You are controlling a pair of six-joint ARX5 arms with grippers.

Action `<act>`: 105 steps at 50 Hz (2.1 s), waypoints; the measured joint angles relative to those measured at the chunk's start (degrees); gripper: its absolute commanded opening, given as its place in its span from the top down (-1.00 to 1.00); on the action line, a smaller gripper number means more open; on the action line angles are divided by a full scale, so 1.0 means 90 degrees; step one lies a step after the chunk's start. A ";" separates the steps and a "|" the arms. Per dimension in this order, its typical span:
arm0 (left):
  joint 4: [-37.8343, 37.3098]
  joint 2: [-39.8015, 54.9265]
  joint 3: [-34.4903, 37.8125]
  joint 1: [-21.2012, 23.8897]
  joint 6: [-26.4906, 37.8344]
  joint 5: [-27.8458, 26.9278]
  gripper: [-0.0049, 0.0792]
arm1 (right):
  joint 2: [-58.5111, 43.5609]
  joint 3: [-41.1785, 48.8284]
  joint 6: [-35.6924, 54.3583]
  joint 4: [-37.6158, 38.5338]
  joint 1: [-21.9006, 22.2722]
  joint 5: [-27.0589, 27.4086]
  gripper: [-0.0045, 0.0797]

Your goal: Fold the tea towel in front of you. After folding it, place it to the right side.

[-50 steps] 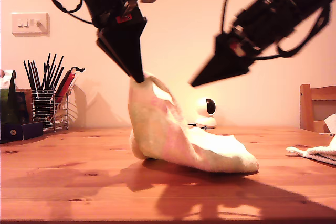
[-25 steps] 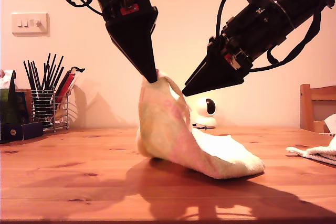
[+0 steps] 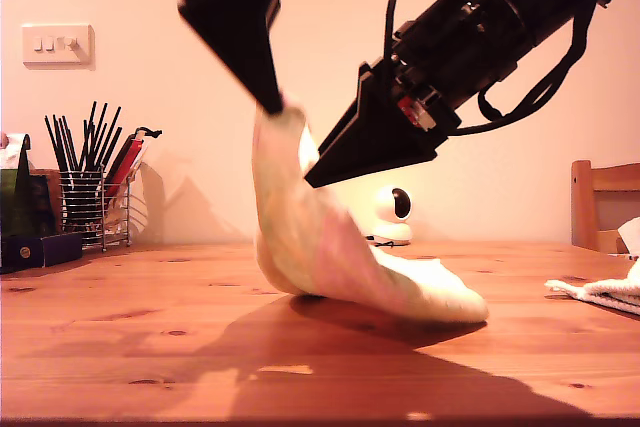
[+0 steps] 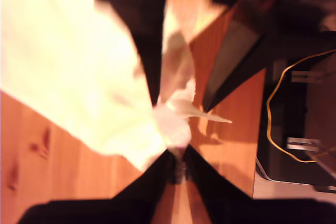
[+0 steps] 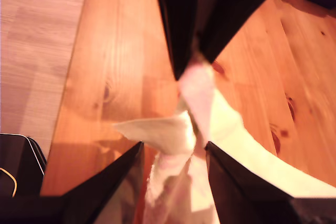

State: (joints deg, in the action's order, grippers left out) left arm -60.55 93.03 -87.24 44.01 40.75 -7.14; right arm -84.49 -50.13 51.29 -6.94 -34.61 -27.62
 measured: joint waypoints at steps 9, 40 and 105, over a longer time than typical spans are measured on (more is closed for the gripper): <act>-0.0287 -0.0036 -0.0002 0.0095 0.0002 -0.0019 0.93 | 0.0000 -0.0007 0.0002 -0.0032 0.0000 0.0323 0.10; -0.0440 -0.0036 -0.0002 -0.0155 0.0002 0.0265 0.93 | -0.0022 -0.0583 0.0002 -0.0882 -0.0126 0.0466 0.10; -0.0282 -0.0304 -0.0002 0.0189 0.0160 0.0369 0.93 | -0.0682 -0.0583 0.0253 -0.0393 -0.0512 0.0010 0.47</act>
State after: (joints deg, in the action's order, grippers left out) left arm -63.09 90.30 -87.26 45.71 42.19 -3.81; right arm -90.63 -55.37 53.56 -10.48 -39.22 -27.53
